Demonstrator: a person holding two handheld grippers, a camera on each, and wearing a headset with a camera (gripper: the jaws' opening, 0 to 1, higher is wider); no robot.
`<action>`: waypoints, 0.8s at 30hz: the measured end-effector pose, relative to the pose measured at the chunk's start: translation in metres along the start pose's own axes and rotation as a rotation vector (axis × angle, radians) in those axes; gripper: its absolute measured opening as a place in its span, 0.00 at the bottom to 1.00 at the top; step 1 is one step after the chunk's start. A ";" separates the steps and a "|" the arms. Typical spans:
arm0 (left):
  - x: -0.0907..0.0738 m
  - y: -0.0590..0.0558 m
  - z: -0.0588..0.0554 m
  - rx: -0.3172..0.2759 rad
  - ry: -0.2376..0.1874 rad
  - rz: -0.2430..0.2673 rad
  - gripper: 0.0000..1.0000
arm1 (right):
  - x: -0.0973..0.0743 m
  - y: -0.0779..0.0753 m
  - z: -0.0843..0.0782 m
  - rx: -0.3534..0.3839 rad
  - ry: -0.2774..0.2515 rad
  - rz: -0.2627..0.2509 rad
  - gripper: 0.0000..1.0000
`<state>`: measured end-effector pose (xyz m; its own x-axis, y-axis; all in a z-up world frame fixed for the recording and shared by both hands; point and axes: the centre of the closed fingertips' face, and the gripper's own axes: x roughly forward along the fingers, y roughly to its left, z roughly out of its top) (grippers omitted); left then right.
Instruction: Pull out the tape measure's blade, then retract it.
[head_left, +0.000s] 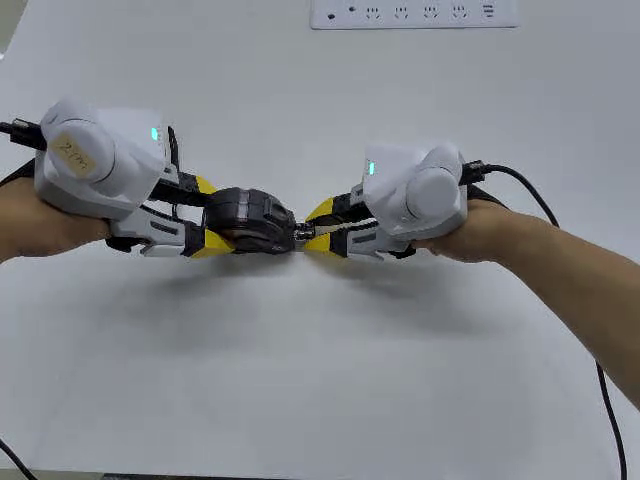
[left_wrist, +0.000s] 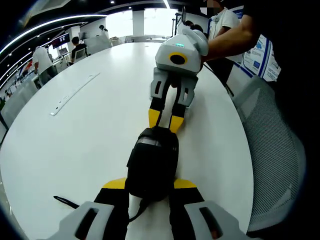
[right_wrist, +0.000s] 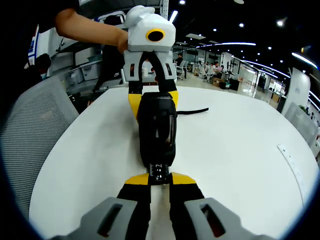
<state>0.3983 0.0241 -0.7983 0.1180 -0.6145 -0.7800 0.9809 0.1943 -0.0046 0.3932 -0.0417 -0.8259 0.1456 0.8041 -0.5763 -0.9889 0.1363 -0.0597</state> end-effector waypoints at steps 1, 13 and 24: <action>0.000 0.000 0.000 0.000 0.000 0.000 0.28 | 0.000 0.000 0.000 0.001 0.000 0.000 0.12; 0.001 0.000 -0.002 -0.002 -0.001 0.001 0.28 | -0.006 0.000 -0.003 0.006 0.003 0.005 0.12; 0.000 0.001 -0.002 -0.005 -0.002 0.001 0.27 | -0.013 0.000 -0.005 0.013 0.005 0.011 0.12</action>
<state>0.3988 0.0256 -0.8000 0.1192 -0.6156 -0.7790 0.9800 0.1986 -0.0070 0.3913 -0.0546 -0.8224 0.1347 0.8024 -0.5814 -0.9899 0.1350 -0.0430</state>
